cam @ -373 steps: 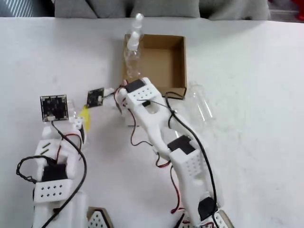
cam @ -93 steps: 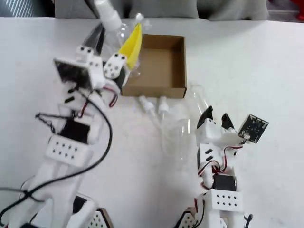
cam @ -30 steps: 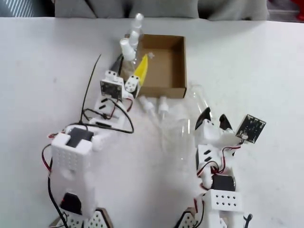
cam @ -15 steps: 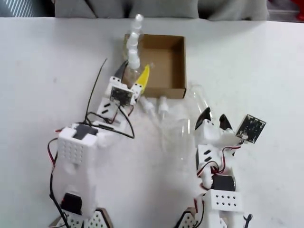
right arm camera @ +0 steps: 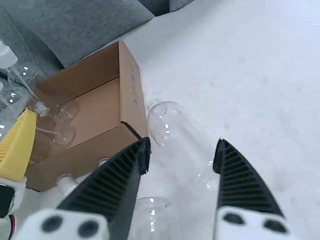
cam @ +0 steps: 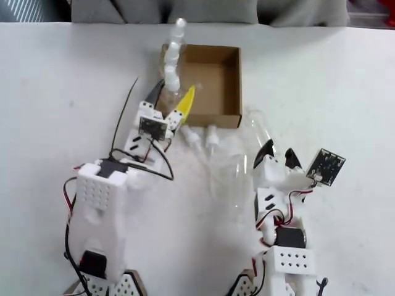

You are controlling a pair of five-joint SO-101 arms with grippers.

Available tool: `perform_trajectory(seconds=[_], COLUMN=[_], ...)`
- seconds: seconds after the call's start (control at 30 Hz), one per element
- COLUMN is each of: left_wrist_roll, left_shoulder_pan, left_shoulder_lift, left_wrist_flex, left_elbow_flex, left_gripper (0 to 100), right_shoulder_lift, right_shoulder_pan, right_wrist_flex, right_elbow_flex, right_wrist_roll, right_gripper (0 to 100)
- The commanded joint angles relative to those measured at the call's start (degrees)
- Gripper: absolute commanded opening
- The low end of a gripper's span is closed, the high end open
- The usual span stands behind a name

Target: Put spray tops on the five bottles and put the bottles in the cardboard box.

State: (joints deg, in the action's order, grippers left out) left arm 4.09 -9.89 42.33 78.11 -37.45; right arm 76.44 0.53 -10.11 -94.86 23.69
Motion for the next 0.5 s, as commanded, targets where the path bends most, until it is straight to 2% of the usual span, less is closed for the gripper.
perform_trajectory(seconds=[0.0, 0.17, 0.27, 0.37, 0.47], left_wrist_roll=[-0.79, -0.44, -0.79, -0.79, -2.29], left_shoulder_pan=[0.40, 0.31, 0.31, 0.31, 0.57], left_shoulder_lift=[-0.31, -1.10, -3.91, -6.29, -8.04], left_wrist_flex=[0.62, 0.62, 0.18, -3.78, -5.36], left_elbow_flex=[0.62, -1.05, -3.60, -5.45, -5.71], left_gripper=[25, 26, 32, 38, 40], right_shoulder_lift=[0.84, 0.84, 0.84, 0.84, 0.84], right_shoulder_pan=[-0.92, -1.89, -1.89, -1.89, -1.89], right_wrist_flex=[1.27, 1.27, 1.27, 1.27, 1.27], right_elbow_flex=[0.53, 0.09, 0.09, 0.09, 0.09], right_wrist_roll=[-1.93, -2.46, -2.46, -2.46, -2.46], right_gripper=[18.7, 18.7, 18.7, 18.7, 18.7])
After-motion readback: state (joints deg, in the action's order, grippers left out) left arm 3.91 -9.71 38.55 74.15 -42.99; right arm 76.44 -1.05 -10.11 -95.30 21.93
